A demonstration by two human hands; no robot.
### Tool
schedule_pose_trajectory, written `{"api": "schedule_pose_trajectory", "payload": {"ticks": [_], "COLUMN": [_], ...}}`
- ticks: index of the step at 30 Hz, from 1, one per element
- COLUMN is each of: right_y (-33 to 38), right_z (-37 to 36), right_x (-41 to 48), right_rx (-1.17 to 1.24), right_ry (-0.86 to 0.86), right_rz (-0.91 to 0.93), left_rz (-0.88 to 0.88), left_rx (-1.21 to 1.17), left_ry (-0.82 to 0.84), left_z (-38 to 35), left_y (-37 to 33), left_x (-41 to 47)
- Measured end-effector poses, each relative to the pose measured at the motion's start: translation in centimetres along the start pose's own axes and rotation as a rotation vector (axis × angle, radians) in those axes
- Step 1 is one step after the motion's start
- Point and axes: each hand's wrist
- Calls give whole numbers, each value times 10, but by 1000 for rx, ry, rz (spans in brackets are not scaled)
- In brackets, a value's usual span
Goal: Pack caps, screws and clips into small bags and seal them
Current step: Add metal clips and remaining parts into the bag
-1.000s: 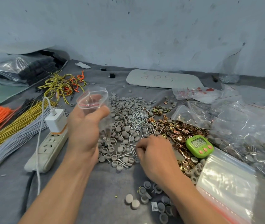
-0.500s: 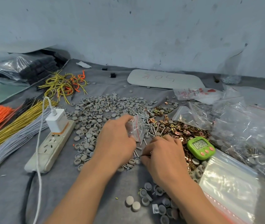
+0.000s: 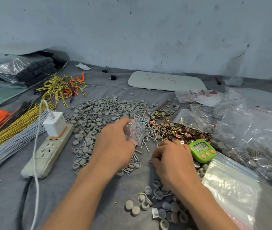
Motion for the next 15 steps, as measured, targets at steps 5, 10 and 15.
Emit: {"api": "schedule_pose_trajectory", "payload": {"ticks": [5, 10, 15], "right_y": [-13, -20, -24], "right_z": [8, 21, 19], "right_x": [5, 5, 8], "right_rx": [646, 847, 513], "right_ry": [109, 185, 48], "right_rz": [-236, -243, -154], "left_rz": [-2, -5, -1], "left_rx": [-3, 12, 6], "left_ry": [1, 30, 45], "left_z": [-1, -1, -1], "left_y": [1, 1, 2], "left_x": [1, 2, 2]}}
Point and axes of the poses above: each hand's wrist, its own x-axis towards the middle knuckle, its own z-axis out of the back of the hand, y = z × x, and after that the axes turned 10 degrees about -z, right-handed
